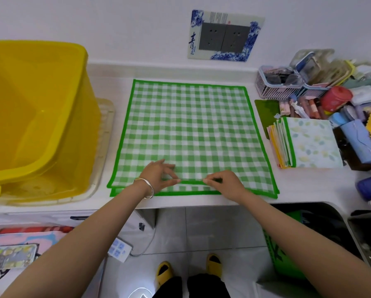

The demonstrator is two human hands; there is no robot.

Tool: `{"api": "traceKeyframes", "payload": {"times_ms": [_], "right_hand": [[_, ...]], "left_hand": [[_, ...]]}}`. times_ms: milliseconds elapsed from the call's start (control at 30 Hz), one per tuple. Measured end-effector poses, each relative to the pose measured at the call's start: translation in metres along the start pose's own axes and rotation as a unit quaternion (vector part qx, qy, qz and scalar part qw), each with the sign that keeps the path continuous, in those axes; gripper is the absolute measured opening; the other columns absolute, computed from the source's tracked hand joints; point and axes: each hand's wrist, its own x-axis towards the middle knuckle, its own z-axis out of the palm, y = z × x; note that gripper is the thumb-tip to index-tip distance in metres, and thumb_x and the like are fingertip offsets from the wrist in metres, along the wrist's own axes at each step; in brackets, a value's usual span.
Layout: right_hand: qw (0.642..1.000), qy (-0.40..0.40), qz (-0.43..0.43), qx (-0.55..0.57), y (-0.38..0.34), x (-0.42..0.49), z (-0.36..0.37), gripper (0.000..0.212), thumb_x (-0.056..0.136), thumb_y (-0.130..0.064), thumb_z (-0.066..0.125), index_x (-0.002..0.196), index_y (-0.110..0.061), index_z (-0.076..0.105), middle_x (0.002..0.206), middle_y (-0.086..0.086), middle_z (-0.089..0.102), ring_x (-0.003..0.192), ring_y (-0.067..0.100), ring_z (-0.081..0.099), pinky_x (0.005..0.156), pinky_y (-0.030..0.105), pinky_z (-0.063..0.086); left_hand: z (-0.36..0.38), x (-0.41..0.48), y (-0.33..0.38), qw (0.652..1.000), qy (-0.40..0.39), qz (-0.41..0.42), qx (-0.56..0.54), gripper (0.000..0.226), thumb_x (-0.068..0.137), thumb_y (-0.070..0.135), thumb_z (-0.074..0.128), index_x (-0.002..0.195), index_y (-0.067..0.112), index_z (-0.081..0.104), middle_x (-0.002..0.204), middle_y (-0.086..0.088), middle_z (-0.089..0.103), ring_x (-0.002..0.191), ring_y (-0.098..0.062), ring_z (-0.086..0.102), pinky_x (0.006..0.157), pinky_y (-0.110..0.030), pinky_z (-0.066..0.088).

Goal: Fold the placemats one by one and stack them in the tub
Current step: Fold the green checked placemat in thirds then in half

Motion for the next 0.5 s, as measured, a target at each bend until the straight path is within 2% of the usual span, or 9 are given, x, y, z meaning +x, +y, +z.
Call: {"api": "traceKeyframes", "payload": {"times_ms": [100,133,233,333,433,500], "right_hand": [[1.000,-0.027,0.001,0.009,-0.010,0.003,-0.014,0.018,0.087,-0.026,0.066,0.091,-0.011,0.075,0.061,-0.020,0.063,0.057,-0.010,0.055,0.061,0.010,0.041],[0.999,-0.038,0.000,0.012,-0.014,0.004,-0.020,0.018,0.087,-0.026,0.066,0.090,-0.011,0.075,0.060,-0.019,0.064,0.056,-0.010,0.056,0.058,0.008,0.040],[0.997,-0.067,-0.008,0.022,-0.027,0.010,-0.043,0.016,0.084,-0.030,0.069,0.094,-0.019,0.075,0.082,-0.015,0.071,0.075,-0.008,0.063,0.066,0.006,0.044],[0.995,-0.093,-0.023,-0.010,-0.042,0.025,-0.065,0.015,0.083,-0.028,0.070,0.095,-0.020,0.074,0.090,-0.013,0.071,0.083,-0.004,0.065,0.075,0.009,0.047],[0.993,-0.100,-0.043,-0.039,-0.061,0.048,-0.087,0.007,0.083,-0.025,0.070,0.090,-0.023,0.073,0.088,-0.014,0.070,0.083,-0.006,0.064,0.077,0.011,0.047],[0.992,-0.097,-0.062,-0.055,-0.072,0.066,-0.101,0.005,0.084,-0.024,0.070,0.088,-0.023,0.073,0.087,-0.015,0.070,0.082,-0.006,0.063,0.076,0.010,0.047]], "left_hand": [[-0.013,0.004,0.013,0.999,-0.017,-0.023,-0.022,0.019,0.082,0.035,0.069,0.089,0.018,0.074,0.109,0.004,0.069,0.111,-0.013,0.057,0.100,-0.029,0.041],[-0.020,0.007,0.018,0.999,-0.022,-0.023,-0.033,0.020,0.082,0.033,0.069,0.087,0.015,0.074,0.098,0.005,0.070,0.100,-0.011,0.062,0.095,-0.028,0.045],[-0.042,0.017,0.028,0.998,-0.022,-0.013,-0.060,0.018,0.083,0.026,0.069,0.083,0.009,0.074,0.074,0.011,0.067,0.074,-0.004,0.063,0.078,-0.024,0.050],[-0.064,0.029,0.035,1.000,-0.015,0.000,-0.026,0.017,0.084,0.030,0.067,0.083,0.014,0.073,0.071,0.019,0.062,0.070,0.004,0.058,0.073,-0.019,0.047],[-0.085,0.042,0.045,0.999,0.013,0.013,0.027,0.019,0.086,0.036,0.064,0.086,0.018,0.072,0.075,0.014,0.063,0.071,0.000,0.057,0.073,-0.022,0.048],[-0.097,0.050,0.050,0.996,0.053,0.011,0.065,0.019,0.087,0.040,0.061,0.090,0.024,0.070,0.084,0.013,0.066,0.078,-0.004,0.059,0.073,-0.024,0.049]]}}
